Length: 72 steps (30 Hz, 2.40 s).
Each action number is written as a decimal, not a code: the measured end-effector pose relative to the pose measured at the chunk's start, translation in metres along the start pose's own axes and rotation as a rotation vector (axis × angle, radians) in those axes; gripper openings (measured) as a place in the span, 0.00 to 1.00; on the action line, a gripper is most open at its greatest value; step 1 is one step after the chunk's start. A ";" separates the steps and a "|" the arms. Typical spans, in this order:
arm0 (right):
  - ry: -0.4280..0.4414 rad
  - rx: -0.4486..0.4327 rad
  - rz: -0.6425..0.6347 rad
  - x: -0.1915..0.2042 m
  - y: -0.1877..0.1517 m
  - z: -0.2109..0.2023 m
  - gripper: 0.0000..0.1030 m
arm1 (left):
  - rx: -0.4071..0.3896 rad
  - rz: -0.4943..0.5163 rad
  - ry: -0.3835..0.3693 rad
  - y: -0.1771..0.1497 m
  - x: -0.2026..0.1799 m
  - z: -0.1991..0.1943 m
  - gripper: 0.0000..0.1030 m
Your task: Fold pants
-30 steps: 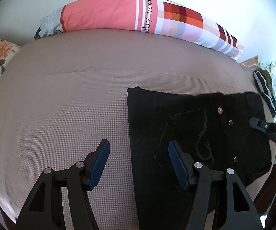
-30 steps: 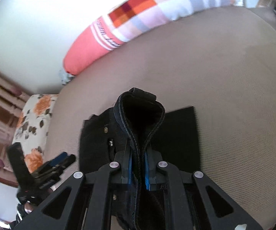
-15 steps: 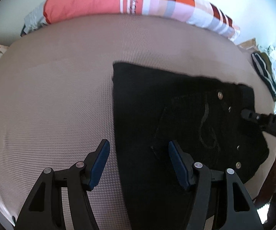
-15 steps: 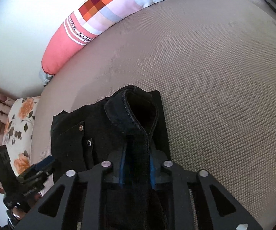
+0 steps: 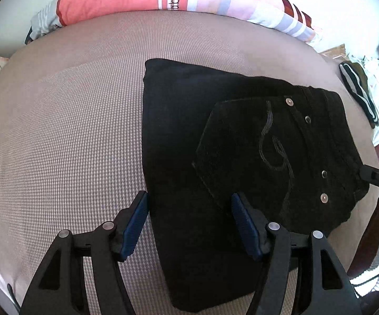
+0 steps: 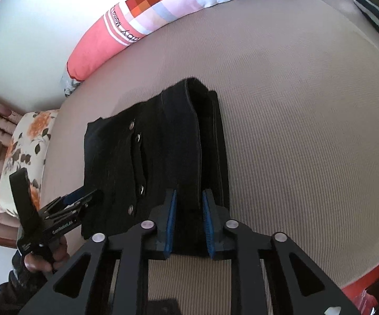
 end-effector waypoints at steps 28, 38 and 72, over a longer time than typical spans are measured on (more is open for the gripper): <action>-0.103 0.027 -0.010 -0.008 -0.020 0.016 0.10 | 0.014 0.008 0.006 -0.011 -0.001 0.004 0.70; -0.110 0.005 -0.031 -0.006 -0.014 0.007 0.26 | 0.006 -0.018 -0.040 -0.010 0.007 -0.009 0.70; 0.443 0.212 0.016 -0.044 0.025 0.075 0.43 | 0.047 -0.239 -0.459 0.029 0.052 0.007 0.65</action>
Point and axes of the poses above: each gripper's, at about its wrist camera, not at the fingertips, and z roughly the way its jaws point, x to its left, y to its top, the point moved 3 cm from there along z, roughly the way its jaws point, and after that the axes turned 14 degrees about -y, right-handed, at the moved point
